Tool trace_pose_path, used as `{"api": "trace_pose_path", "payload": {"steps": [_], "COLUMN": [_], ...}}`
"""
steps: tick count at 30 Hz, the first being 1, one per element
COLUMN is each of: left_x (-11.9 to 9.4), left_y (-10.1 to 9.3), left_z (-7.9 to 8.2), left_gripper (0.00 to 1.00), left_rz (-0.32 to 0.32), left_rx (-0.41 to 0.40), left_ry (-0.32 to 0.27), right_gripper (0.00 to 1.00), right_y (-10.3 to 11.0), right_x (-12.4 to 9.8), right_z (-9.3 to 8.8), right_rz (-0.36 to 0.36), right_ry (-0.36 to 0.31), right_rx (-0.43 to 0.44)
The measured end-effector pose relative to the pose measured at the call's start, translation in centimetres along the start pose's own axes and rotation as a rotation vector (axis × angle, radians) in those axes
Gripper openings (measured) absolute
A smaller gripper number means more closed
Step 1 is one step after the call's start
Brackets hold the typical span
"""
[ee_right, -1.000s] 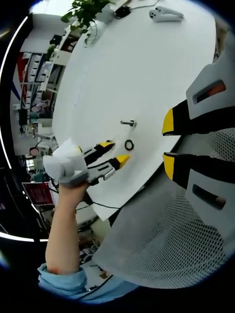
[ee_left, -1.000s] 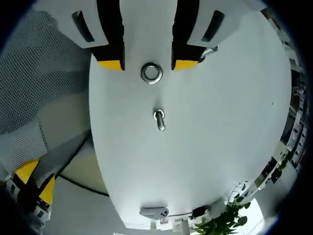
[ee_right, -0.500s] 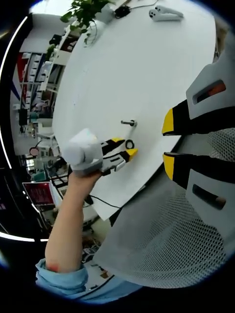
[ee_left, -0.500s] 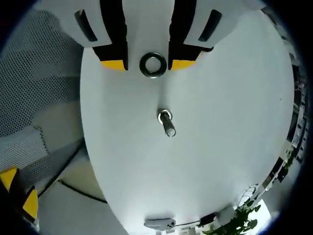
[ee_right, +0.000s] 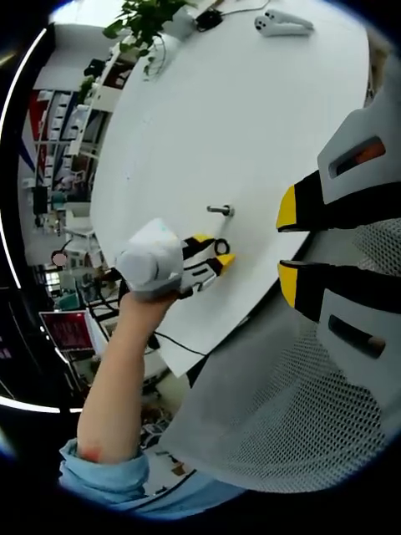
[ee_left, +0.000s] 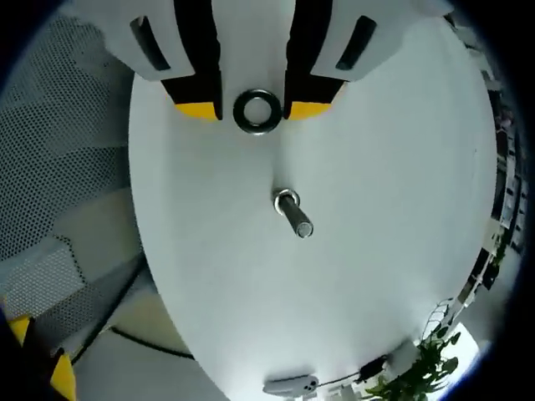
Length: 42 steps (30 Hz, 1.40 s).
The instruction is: Place the washer onto the threaded stud by aligning its center hole with the stud, sliding it down to the base, and recovering from edge contact or off-axis alignment until the washer reaches the visible bottom stop.
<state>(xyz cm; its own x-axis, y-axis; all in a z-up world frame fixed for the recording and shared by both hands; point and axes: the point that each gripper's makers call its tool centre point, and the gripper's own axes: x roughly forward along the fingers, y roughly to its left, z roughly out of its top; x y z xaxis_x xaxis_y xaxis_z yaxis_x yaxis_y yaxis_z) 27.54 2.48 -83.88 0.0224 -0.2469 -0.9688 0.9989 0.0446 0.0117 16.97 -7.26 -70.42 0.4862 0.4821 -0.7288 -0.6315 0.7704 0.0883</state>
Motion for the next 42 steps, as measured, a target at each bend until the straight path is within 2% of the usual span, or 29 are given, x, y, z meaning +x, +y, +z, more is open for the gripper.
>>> {"api": "trace_pose_path", "payload": {"steps": [8,11,18,23,38,39,40,41,42], "left_x": [0.0,0.0,0.0,-0.1,-1.3,-1.6,-2.2,-2.5,-2.5], "left_y": [0.2,0.2,0.6,0.7,1.4,1.4,1.4,1.6,1.4], "left_z": [-0.1,0.0,0.0,0.2,-0.2,-0.1,-0.7,-0.1,-0.1], "left_gripper": [0.25,0.24,0.21,0.2,0.18,0.04,0.0,0.0,0.0], "left_rz": [-0.016,-0.013,-0.008,0.021,0.057,0.06,0.046,0.073,0.055], "left_rx": [0.029,0.046,0.023,0.071,0.039,0.04,0.053,0.007,0.022], "left_ry": [-0.019,-0.009,-0.013,-0.025,-0.026,-0.037,0.006,-0.023,-0.035], "right_gripper": [0.16,0.16,0.16,0.16,0.16,0.16,0.16,0.16,0.16], "right_y": [-0.1,-0.1,-0.2,-0.3,-0.2,-0.2,-0.2,-0.2,-0.2], "right_x": [-0.1,-0.1,-0.2,-0.2,-0.2,-0.1,-0.1,-0.1,-0.1], "right_z": [0.0,0.1,0.1,0.1,0.1,0.0,0.0,0.0,0.0], "right_rz": [-0.006,-0.005,-0.01,-0.015,-0.011,-0.01,-0.01,-0.01,-0.012], "right_ry": [-0.005,-0.007,-0.01,-0.012,-0.008,-0.008,-0.007,-0.007,-0.006], "right_rx": [0.007,0.01,0.015,0.019,0.019,0.019,0.02,0.02,0.02]}}
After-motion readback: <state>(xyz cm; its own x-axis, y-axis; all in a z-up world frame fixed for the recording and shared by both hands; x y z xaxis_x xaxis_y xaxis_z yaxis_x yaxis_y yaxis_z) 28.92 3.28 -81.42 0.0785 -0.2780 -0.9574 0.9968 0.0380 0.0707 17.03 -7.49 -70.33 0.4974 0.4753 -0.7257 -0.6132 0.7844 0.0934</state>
